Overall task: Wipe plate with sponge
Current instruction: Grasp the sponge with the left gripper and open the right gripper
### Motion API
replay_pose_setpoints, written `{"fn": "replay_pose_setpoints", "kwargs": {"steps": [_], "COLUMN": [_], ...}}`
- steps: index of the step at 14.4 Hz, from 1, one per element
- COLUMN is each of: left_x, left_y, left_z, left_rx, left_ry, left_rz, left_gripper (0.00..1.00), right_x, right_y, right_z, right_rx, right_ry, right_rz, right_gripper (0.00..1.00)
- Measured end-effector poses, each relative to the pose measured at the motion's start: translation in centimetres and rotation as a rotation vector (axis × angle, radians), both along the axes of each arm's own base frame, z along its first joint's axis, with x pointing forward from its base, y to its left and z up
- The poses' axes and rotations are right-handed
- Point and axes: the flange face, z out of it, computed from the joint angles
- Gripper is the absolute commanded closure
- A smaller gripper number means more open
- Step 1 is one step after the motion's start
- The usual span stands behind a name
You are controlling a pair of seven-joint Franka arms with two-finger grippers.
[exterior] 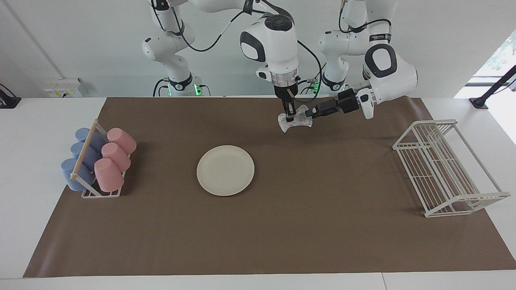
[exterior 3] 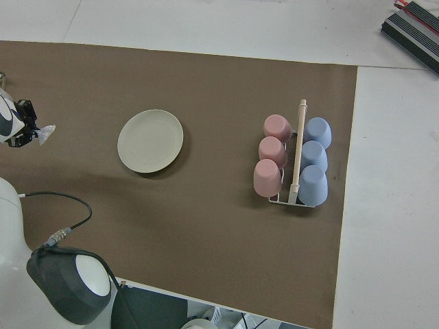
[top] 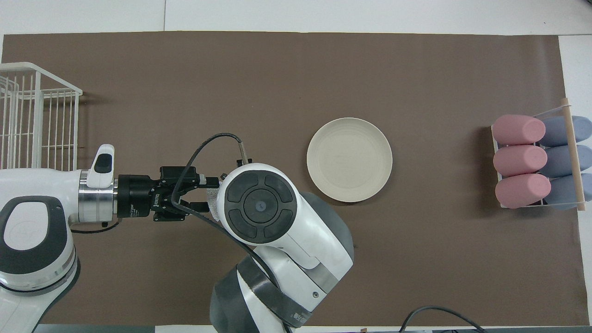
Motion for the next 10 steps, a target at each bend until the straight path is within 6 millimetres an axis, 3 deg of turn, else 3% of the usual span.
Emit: {"fn": "replay_pose_setpoints", "kwargs": {"steps": [2, 4, 6, 10], "left_x": [0.1, 0.2, 0.2, 0.2], "left_y": [-0.3, -0.5, -1.2, -1.5], "left_z": [-0.1, -0.1, 0.0, -0.1], "left_rx": [-0.01, -0.01, -0.013, -0.012], "left_ry": [-0.001, 0.002, 0.011, 0.047], "left_rz": [0.022, 0.049, 0.076, 0.098], "left_gripper": [0.41, 0.75, 1.0, 1.0], "right_x": [0.1, 0.2, 0.2, 0.3], "right_y": [-0.1, -0.2, -0.2, -0.3], "right_z": [0.0, 0.0, 0.0, 0.0], "right_rx": [0.0, -0.001, -0.001, -0.001], "right_ry": [0.0, -0.001, -0.001, -0.002], "right_rz": [-0.002, -0.003, -0.004, -0.006], "right_gripper": [1.0, 1.0, 1.0, 1.0]}}
